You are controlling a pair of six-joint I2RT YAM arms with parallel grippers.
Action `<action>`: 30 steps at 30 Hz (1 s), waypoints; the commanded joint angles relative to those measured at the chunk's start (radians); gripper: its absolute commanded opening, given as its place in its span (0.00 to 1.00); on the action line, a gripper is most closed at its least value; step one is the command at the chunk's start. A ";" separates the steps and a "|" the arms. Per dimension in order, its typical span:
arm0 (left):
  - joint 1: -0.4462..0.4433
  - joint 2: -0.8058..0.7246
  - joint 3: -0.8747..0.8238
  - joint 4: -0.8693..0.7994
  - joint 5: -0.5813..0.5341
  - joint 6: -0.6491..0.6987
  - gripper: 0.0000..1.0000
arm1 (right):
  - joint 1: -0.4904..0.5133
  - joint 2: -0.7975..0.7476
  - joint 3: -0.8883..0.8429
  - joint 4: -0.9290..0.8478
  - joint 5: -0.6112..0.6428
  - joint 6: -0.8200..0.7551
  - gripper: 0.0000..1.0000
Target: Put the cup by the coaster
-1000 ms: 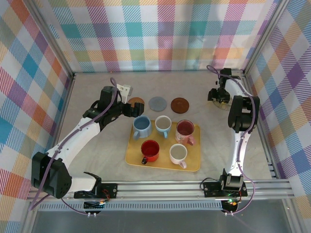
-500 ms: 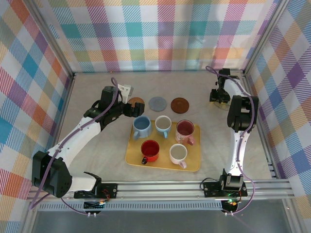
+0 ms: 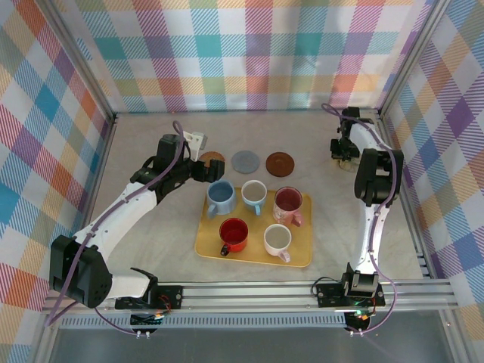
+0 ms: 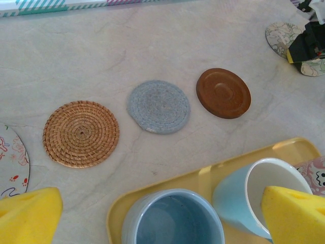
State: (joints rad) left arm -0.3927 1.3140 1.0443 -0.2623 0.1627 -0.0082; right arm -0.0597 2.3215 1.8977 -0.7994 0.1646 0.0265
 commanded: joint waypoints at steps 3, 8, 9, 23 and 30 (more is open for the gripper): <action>-0.014 -0.006 0.004 0.001 -0.010 -0.007 1.00 | 0.011 -0.006 -0.031 -0.048 -0.039 0.002 0.07; -0.014 -0.007 0.002 0.001 -0.011 -0.007 1.00 | 0.024 -0.032 -0.040 -0.062 -0.068 -0.016 0.01; -0.014 -0.007 -0.001 0.001 -0.011 -0.007 1.00 | 0.034 -0.039 -0.045 -0.066 -0.074 -0.027 0.00; -0.014 0.002 -0.008 0.005 -0.015 -0.002 1.00 | 0.111 -0.125 -0.154 -0.057 -0.139 -0.021 0.00; -0.014 0.019 0.001 0.013 -0.006 -0.010 1.00 | 0.130 -0.153 -0.225 -0.026 -0.201 0.004 0.00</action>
State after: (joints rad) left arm -0.3927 1.3254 1.0431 -0.2611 0.1623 -0.0105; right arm 0.0463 2.1994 1.7107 -0.7792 0.0677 0.0086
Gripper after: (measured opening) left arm 0.997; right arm 0.071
